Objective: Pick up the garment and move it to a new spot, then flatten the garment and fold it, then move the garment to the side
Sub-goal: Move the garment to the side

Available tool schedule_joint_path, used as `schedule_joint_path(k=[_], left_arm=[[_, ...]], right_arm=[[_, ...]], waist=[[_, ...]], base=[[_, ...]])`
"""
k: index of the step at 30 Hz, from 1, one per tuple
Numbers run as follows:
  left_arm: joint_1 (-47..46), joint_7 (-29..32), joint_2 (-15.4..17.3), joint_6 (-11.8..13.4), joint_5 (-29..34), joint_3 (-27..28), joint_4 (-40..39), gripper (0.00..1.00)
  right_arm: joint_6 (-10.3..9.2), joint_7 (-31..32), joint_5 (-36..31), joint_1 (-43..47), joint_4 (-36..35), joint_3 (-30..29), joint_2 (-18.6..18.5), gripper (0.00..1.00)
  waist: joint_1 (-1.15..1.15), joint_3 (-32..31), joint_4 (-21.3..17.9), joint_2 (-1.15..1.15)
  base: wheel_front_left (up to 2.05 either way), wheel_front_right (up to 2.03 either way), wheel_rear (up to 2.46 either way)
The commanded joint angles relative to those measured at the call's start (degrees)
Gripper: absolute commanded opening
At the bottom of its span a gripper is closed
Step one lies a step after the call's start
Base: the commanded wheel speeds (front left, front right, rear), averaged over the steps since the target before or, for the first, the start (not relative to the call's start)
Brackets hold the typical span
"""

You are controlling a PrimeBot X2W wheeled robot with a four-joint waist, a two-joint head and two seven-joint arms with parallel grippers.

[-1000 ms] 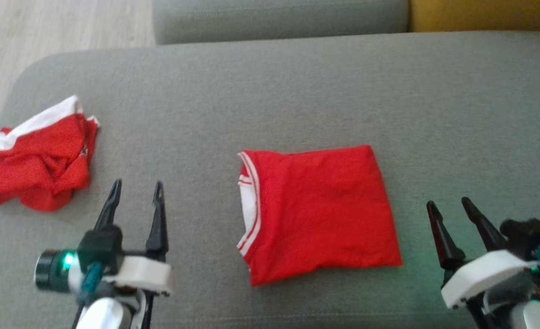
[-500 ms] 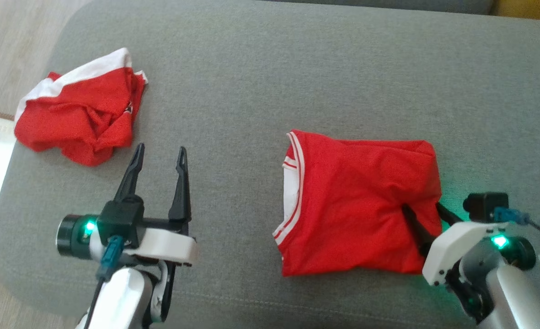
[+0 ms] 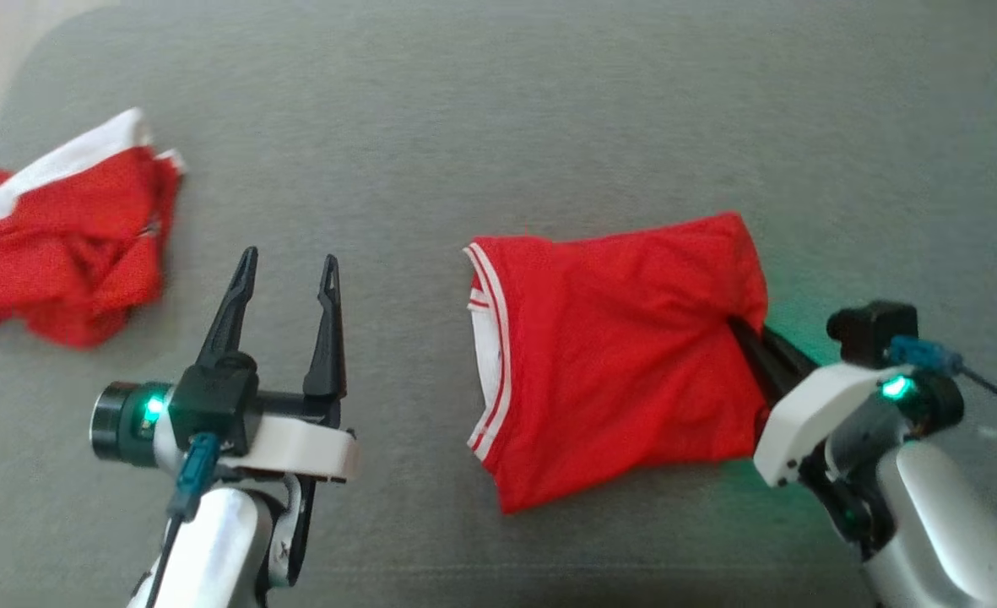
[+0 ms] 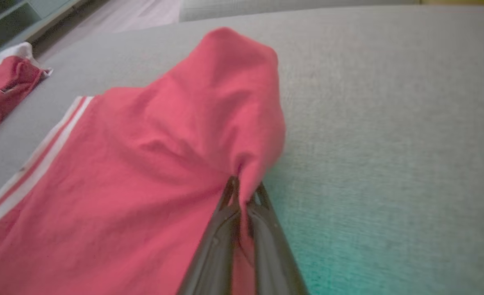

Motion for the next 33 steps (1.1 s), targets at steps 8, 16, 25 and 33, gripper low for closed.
schedule_joint_path(k=[8, 16, 25, 33], left_arm=[[-3.8, -0.6, 0.9, -1.4, 1.9, 1.3, -3.0, 1.00], [-8.0, 0.4, 1.5, -3.6, 3.7, -1.3, -3.1, 1.00], [-12.8, 1.4, 1.7, -5.4, 5.3, -3.3, -3.5, 1.00], [-17.3, 2.0, 1.7, -6.4, 6.9, -4.9, -4.1, 1.00]], right_arm=[[0.20, -1.4, 0.7, -5.3, -5.8, 2.7, -3.8, 0.00], [0.20, -5.0, 2.4, -13.7, 1.1, -0.7, -8.6, 0.00], [0.20, -9.0, 3.4, -21.4, 8.4, -6.7, -14.7, 0.00], [0.20, -11.2, 3.4, -26.0, 14.1, -10.9, -16.0, 0.00]], waist=[[0.00, 2.7, -14.6, 0.00], [0.00, 6.3, -21.4, 0.00], [0.00, 10.4, -23.1, 0.00], [0.00, 15.3, -23.1, 0.00]], base=[[0.00, 0.00, 0.00], [0.00, 0.00, 0.00], [0.00, 0.00, 0.00], [0.00, 0.00, 0.00]])
